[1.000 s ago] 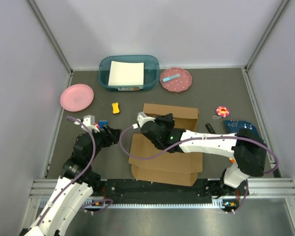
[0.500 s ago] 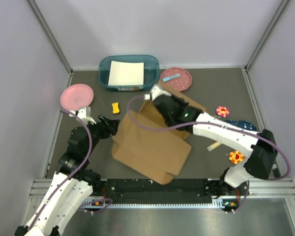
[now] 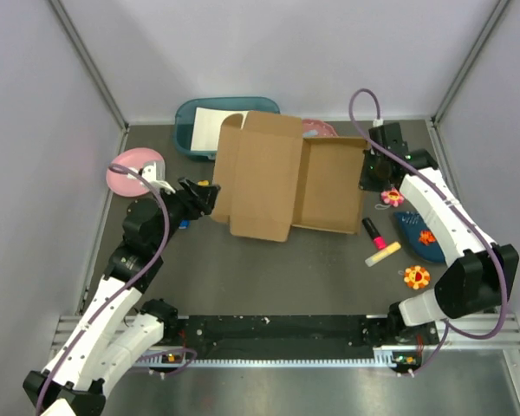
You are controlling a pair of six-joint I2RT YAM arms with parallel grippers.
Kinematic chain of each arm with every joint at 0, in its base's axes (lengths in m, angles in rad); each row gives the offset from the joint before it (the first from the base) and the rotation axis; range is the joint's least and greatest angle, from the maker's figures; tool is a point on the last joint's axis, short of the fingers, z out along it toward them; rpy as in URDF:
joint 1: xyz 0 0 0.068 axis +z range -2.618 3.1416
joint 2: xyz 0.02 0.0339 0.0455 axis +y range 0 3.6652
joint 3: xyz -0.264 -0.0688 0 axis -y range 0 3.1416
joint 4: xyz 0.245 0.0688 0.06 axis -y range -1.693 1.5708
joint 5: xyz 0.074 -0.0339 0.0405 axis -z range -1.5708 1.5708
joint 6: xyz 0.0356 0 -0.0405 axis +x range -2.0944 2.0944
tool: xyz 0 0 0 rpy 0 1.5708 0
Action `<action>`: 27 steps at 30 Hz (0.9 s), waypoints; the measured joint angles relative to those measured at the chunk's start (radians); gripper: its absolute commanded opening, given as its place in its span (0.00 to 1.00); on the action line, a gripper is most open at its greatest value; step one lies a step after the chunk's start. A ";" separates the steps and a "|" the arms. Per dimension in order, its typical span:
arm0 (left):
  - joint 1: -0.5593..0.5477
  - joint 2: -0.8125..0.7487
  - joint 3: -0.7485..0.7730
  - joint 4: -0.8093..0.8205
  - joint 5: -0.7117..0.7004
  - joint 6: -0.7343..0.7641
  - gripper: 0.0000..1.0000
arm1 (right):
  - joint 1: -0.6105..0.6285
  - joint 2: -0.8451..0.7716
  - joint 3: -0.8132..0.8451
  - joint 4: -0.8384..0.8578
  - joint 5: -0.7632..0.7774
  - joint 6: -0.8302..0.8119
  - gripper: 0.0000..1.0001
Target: Fold the paper box
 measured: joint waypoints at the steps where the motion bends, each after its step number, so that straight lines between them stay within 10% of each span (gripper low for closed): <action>1: 0.000 0.004 0.008 0.023 0.010 -0.010 0.72 | -0.013 -0.007 -0.032 0.003 -0.050 0.063 0.00; 10: -0.002 0.014 0.021 0.172 0.057 -0.067 0.72 | 0.009 -0.147 -0.247 0.058 -0.296 0.594 0.00; 27: -0.033 0.248 -0.063 0.235 0.090 -0.076 0.71 | 0.287 -0.290 -0.647 0.284 -0.140 1.274 0.00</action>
